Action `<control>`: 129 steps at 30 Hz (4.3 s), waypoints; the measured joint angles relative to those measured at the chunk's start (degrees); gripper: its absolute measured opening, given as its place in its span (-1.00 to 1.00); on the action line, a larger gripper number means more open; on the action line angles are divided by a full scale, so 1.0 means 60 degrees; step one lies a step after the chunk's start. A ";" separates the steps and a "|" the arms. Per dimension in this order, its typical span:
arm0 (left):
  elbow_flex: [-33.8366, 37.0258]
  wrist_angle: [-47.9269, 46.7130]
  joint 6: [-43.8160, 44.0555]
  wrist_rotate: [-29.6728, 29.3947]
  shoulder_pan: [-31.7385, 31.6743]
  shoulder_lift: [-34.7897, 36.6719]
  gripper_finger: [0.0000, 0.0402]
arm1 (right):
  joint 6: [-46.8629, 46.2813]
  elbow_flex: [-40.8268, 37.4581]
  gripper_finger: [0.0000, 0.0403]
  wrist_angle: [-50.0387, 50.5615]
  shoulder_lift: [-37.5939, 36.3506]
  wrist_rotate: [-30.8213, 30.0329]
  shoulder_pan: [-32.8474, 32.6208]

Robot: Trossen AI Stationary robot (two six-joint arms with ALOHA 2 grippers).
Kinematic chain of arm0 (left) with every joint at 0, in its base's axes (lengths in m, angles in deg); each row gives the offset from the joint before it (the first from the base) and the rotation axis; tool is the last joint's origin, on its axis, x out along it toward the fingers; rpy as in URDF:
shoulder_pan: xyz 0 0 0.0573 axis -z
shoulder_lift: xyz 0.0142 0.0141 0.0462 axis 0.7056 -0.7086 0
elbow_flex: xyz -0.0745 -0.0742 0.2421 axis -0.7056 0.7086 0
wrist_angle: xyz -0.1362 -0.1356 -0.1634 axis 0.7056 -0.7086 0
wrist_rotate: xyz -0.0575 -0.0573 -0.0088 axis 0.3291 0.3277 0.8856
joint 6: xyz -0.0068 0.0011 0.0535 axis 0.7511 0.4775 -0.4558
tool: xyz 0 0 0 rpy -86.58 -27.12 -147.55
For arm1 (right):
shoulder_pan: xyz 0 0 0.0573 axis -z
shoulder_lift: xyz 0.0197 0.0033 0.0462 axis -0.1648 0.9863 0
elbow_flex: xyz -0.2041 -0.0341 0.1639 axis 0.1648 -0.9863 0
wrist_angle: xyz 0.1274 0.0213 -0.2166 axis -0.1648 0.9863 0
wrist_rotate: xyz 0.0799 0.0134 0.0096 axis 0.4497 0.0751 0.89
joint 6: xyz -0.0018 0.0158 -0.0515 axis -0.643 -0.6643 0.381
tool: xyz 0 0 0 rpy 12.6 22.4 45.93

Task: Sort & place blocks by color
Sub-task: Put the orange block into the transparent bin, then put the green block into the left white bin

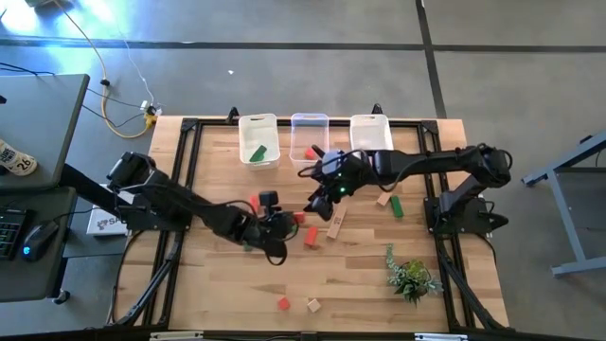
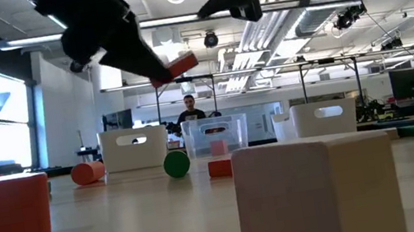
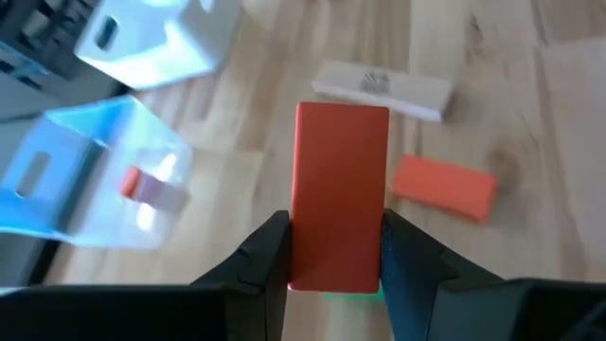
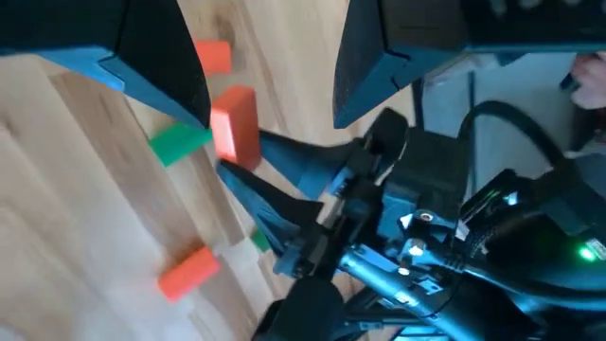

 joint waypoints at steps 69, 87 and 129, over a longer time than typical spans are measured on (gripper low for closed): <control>-0.0007 0.3671 -0.4242 -0.4466 -0.1005 0.0004 0.00 | 0.3956 -0.0004 -0.79 0.1167 0.0687 -0.5204 0.1995; -0.0011 0.0266 0.0169 -0.2784 -0.0599 0.0342 0.00 | 0.4391 -0.0004 -0.79 -0.0767 0.2248 -0.4452 0.3377; -0.0004 -0.7376 0.7331 -0.0412 -0.0541 0.1830 -0.01 | 0.1457 0.1563 -0.08 0.1862 0.2058 -0.1344 0.0864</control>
